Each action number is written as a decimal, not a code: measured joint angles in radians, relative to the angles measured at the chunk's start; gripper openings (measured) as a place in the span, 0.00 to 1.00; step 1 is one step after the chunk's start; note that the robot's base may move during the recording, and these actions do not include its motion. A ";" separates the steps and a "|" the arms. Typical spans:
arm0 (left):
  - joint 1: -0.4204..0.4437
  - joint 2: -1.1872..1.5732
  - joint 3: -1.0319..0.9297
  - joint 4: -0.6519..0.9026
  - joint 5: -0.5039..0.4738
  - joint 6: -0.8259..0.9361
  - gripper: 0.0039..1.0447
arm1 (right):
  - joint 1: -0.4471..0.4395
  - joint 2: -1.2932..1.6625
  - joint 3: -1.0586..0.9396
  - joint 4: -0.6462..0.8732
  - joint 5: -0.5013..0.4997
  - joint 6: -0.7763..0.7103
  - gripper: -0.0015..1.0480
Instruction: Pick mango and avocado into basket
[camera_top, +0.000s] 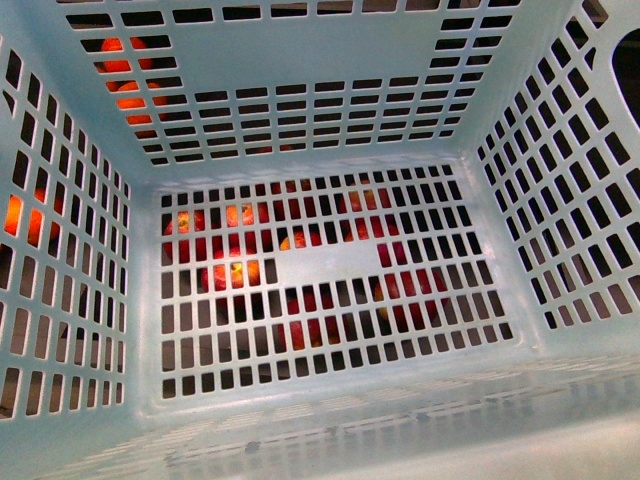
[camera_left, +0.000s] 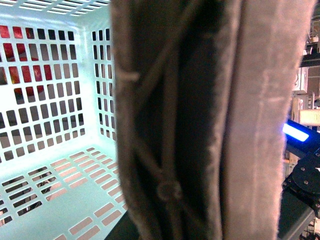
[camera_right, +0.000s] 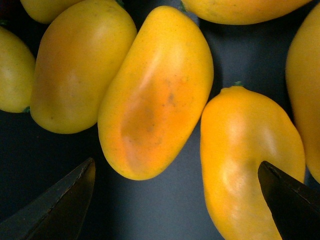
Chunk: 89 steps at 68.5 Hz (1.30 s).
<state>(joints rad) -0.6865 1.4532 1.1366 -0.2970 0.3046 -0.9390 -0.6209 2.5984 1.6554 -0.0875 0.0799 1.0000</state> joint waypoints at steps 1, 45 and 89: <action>0.000 0.000 0.000 0.000 0.000 0.000 0.13 | 0.001 0.009 0.013 -0.004 0.001 0.000 0.92; 0.000 0.000 0.000 0.000 0.000 0.000 0.13 | 0.018 0.172 0.294 -0.111 0.030 -0.014 0.92; 0.000 0.000 0.000 0.000 0.000 0.000 0.13 | 0.024 0.332 0.571 -0.210 0.040 -0.058 0.92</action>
<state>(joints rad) -0.6865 1.4532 1.1366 -0.2970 0.3042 -0.9390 -0.5972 2.9303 2.2261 -0.2974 0.1196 0.9421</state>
